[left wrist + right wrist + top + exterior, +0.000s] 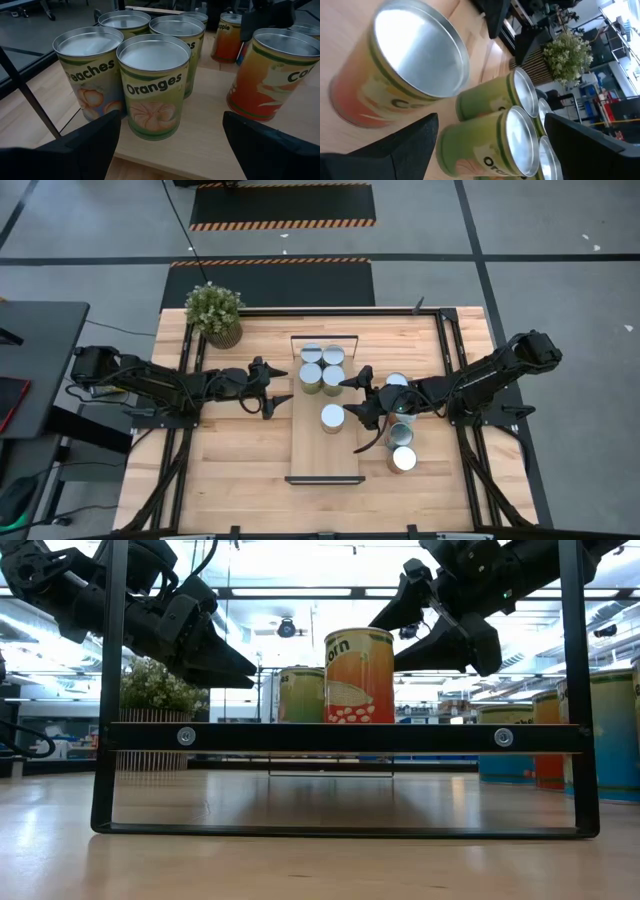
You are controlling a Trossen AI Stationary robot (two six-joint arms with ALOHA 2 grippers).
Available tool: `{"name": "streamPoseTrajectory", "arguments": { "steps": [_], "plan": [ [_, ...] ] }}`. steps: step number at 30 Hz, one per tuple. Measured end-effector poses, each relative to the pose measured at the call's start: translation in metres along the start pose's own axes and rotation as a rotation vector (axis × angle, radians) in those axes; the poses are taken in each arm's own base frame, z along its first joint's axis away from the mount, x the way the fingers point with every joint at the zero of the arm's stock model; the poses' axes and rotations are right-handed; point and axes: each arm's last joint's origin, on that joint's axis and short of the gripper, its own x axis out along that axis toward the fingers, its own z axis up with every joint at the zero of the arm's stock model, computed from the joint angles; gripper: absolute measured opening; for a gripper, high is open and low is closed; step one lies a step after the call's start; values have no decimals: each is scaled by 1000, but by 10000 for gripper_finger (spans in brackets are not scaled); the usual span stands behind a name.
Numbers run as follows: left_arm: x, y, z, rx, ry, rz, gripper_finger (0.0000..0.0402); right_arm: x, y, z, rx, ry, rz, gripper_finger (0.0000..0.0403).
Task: Pick and place cans onto a shelf
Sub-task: Adjust the canned fruits on the shelf, then put the canned cherries on the shelf
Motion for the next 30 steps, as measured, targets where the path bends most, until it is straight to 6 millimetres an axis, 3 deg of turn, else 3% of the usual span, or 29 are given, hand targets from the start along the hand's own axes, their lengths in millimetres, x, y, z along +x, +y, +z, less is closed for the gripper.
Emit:
{"name": "streamPoseTrajectory", "arguments": {
  "steps": [10, 16, 23, 26, 30],
  "plan": [
    [0, 0, 0, 1, -2, 4, 357, 10, 3, 2, 17, -89, 48, 372],
    [0, 0, 0, 1, 2, 3, 357, 21, 23, 4, -1, -101, 97, 372],
    [0, 0, -1, -2, 7, 3, 357, 19, 46, 24, 44, -148, 110, 372],
    [0, 0, -1, 3, 9, 4, 357, 12, 44, 33, 84, -112, 41, 372],
    [0, 0, -1, 3, 10, 3, 357, -1, 25, 43, 206, -10, -52, 372]
  ]
}}
